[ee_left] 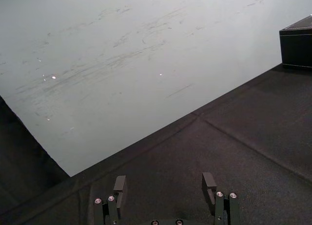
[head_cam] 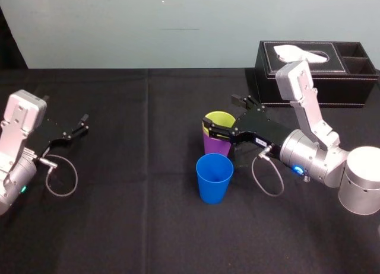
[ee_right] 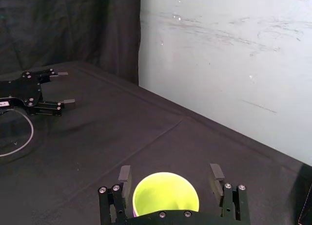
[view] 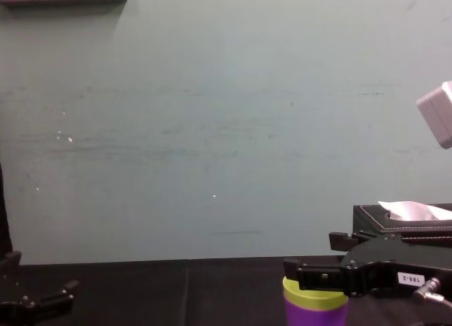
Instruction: Stack the three plastic cups sequentially using one hand.
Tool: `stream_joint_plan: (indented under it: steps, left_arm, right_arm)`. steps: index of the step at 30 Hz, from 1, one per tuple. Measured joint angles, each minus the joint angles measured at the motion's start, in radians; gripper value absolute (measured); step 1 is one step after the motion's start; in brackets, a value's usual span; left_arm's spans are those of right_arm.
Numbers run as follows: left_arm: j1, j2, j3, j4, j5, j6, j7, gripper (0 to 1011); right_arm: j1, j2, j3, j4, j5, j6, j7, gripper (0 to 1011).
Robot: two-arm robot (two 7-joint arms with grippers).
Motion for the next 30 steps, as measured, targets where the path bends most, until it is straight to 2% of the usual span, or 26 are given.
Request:
stream_joint_plan:
  steps: [9, 13, 19, 20, 22, 24, 30]
  left_arm:
    - [0.0, 0.0, 0.0, 0.0, 0.0, 0.0, 0.0, 1012]
    - [0.0, 0.0, 0.0, 0.0, 0.0, 0.0, 0.0, 1011]
    - [0.0, 0.0, 0.0, 0.0, 0.0, 0.0, 0.0, 1011]
    - [0.0, 0.0, 0.0, 0.0, 0.0, 0.0, 0.0, 1011]
    - [0.0, 0.0, 0.0, 0.0, 0.0, 0.0, 0.0, 1011]
    - [0.0, 0.0, 0.0, 0.0, 0.0, 0.0, 0.0, 1011]
    - [0.0, 0.0, 0.0, 0.0, 0.0, 0.0, 0.0, 1011]
  right_arm:
    - [-0.001, 0.001, 0.0, -0.001, 0.001, 0.001, -0.001, 1003]
    - [-0.02, 0.016, 0.014, -0.041, 0.01, 0.0, 0.001, 1003]
    - [-0.082, 0.08, 0.043, -0.143, 0.017, -0.004, 0.016, 1003]
    - [-0.105, 0.101, 0.053, -0.169, 0.022, -0.005, 0.022, 1003]
    - [-0.114, 0.109, 0.057, -0.179, 0.025, -0.006, 0.024, 1003]
    - [-0.165, 0.15, 0.084, -0.226, 0.041, -0.015, 0.034, 1003]
    - [-0.263, 0.208, 0.128, -0.282, 0.081, -0.044, 0.053, 1003]
